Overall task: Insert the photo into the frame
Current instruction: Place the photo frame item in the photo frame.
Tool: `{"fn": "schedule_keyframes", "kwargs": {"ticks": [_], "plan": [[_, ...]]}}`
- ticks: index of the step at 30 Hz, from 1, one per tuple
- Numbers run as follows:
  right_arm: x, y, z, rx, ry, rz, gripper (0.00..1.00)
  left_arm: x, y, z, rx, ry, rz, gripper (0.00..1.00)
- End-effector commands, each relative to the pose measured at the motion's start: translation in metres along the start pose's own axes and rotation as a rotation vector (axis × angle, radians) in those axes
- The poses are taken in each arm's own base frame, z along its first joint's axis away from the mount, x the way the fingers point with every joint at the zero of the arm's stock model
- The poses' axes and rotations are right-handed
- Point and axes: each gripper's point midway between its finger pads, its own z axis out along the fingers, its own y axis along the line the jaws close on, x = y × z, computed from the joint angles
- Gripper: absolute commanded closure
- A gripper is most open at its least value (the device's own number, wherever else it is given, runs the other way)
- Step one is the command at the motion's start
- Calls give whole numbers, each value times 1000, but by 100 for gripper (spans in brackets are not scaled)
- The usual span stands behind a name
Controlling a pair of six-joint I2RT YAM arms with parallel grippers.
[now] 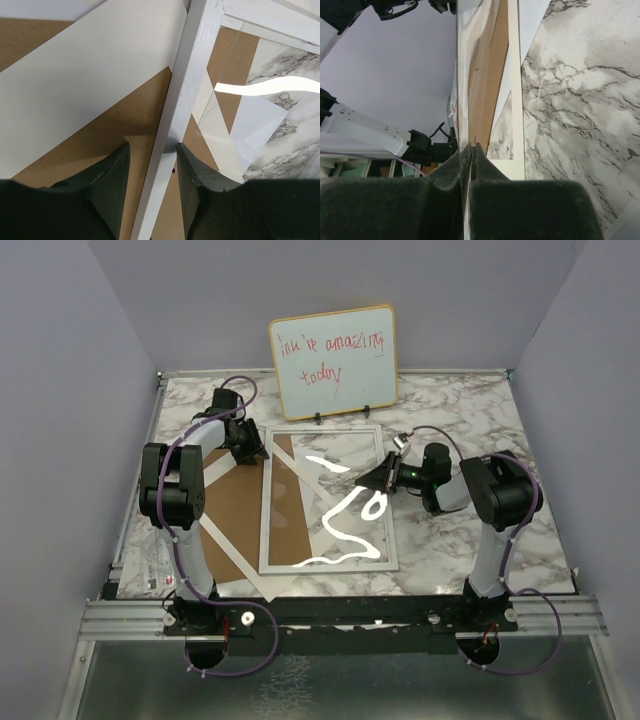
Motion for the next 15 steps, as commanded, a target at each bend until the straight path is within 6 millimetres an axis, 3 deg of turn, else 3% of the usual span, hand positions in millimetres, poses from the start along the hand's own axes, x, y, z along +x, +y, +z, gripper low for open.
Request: {"fn": "schedule_keyframes", "kwargs": {"ticks": [1,15], "plan": [[3,25,0,-84,25,-69,98,32,23,30,-54,103,-8,57],[1,-11,12,26,38,24,98,29,22,27,-57,91,-8,59]]}}
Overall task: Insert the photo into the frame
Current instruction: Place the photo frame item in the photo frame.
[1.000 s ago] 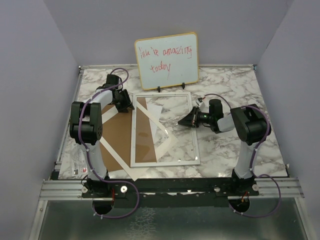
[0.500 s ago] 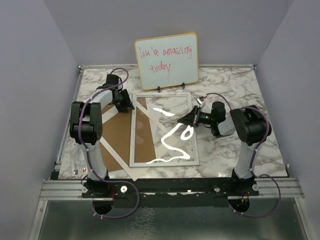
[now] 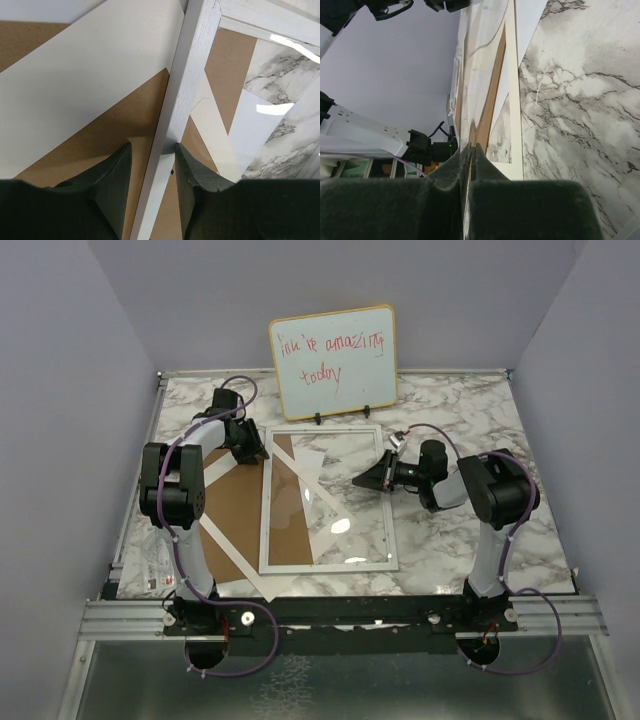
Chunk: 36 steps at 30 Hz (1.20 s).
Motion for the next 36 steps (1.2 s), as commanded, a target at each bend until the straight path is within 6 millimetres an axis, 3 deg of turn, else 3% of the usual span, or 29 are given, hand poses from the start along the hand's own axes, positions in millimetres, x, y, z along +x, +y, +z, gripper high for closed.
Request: {"fn": "schedule_keyframes", "kwargs": {"ticks": [1,8,16,24,36], "plan": [[2,-16,6,46,13,27,98,30,21,25,-58,93,-9,59],[4,-29,6,105,17,62,96,30,21,25,-56,92,-8,59],[-6,-32,8,163,6,72,72,30,21,24,-59,91,-10,59],[-14,-36,4,271,-8,102,55,29,20,21,-57,82,-10,55],[-20,-30,-1,325,-19,98,48,25,18,22,-50,79,-4,48]]}}
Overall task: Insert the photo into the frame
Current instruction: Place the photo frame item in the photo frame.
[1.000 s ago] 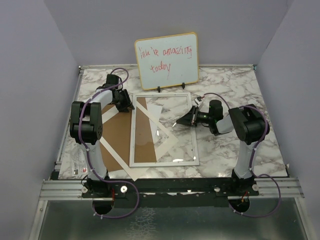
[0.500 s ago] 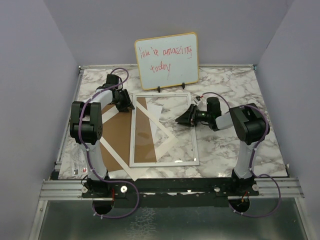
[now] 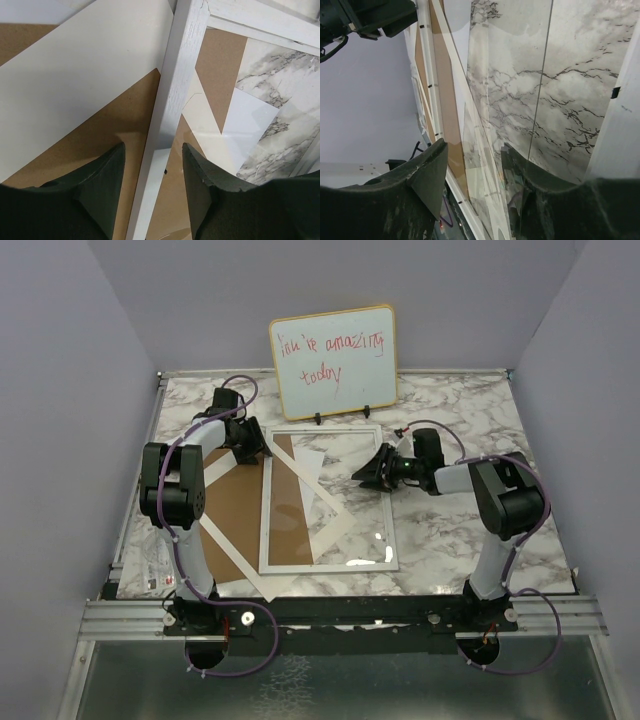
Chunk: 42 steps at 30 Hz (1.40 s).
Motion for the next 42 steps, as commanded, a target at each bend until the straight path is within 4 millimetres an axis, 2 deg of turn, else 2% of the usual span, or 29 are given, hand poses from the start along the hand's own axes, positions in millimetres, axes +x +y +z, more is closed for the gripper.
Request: {"fn": "schedule_keyframes", "kwargs": {"ticks": [1,3,6,13,18,24,33,42], "plan": [[-5,2,2,17,-5,-16,49,26,22,21,-67,80,-3,48],[-5,1,3,8,3,-13,52,26,22,21,-66,81,-2,47],[-4,3,5,-15,14,-12,63,27,19,22,-52,87,1,47],[-3,5,10,-61,28,6,75,32,17,26,-40,106,8,47],[-3,4,11,-59,29,8,76,33,17,27,-43,110,9,48],[-2,0,12,-46,32,12,75,37,18,30,-53,118,15,54],[0,-4,16,-30,45,14,75,46,20,33,-93,121,60,54],[2,-9,17,-5,53,17,75,50,37,33,-300,104,160,61]]}}
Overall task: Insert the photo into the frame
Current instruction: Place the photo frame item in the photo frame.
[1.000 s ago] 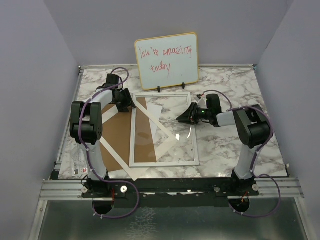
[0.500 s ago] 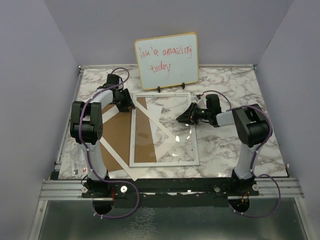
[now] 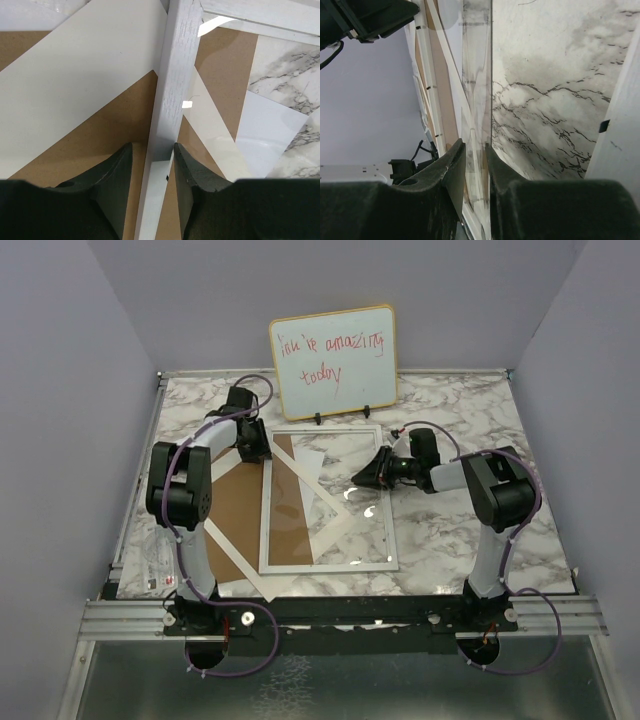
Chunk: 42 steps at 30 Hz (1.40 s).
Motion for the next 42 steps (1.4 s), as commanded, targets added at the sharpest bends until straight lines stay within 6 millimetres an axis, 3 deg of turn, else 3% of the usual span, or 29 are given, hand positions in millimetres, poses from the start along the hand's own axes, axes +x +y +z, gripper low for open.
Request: {"fn": "schedule_keyframes", "kwargs": {"ticks": [1,14,26,38,42], "plan": [[2,-3,4,12,19,-9,75,50,34,29,-227,129,82,62],[1,-1,3,21,20,-15,71,54,41,30,-295,130,109,70],[3,3,2,-7,37,-34,65,45,20,24,-208,121,111,73],[5,4,2,-18,46,-34,62,44,16,22,-185,124,113,97],[6,4,0,-13,40,-33,58,41,16,21,-189,116,119,99]]}}
